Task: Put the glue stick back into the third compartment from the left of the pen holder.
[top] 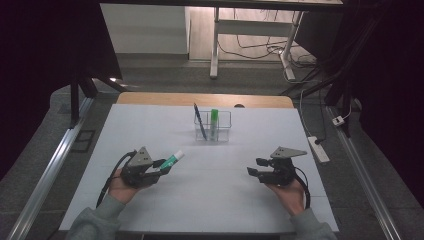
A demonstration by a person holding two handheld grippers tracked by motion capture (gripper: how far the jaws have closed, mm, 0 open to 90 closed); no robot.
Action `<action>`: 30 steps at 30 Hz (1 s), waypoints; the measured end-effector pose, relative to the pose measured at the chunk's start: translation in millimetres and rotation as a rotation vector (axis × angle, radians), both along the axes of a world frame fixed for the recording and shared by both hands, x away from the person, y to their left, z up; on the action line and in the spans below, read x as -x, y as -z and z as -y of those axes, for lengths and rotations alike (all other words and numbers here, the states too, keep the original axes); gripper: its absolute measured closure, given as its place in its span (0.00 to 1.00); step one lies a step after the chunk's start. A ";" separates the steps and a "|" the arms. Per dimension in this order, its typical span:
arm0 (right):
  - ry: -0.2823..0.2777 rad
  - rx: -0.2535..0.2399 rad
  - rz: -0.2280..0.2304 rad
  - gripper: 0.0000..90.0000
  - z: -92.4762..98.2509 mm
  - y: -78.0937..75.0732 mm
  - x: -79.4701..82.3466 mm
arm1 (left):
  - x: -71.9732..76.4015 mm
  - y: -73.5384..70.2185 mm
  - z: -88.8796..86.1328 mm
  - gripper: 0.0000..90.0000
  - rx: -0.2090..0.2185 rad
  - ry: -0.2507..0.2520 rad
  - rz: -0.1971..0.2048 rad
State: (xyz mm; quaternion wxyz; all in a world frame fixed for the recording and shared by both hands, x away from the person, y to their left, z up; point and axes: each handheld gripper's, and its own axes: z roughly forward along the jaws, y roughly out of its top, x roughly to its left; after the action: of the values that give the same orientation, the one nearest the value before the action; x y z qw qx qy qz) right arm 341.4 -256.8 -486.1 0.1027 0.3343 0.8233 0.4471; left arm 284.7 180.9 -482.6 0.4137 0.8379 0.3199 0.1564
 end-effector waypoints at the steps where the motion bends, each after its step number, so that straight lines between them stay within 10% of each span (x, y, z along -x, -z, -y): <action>1: -0.001 0.000 -0.002 0.47 -1.0 0.0 0.0 | -0.3 -0.4 1.7 0.73 0.000 0.002 0.005; 30: -0.077 -0.062 -0.042 0.44 -36.3 2.2 0.1 | -11.0 0.1 37.4 0.73 -0.012 0.087 0.039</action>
State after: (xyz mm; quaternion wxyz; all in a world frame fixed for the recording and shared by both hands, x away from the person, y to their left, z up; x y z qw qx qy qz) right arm 341.3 -220.5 -488.3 0.0578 0.3147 0.8232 0.4689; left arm 295.7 143.4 -482.6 0.4211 0.8503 0.2741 0.1563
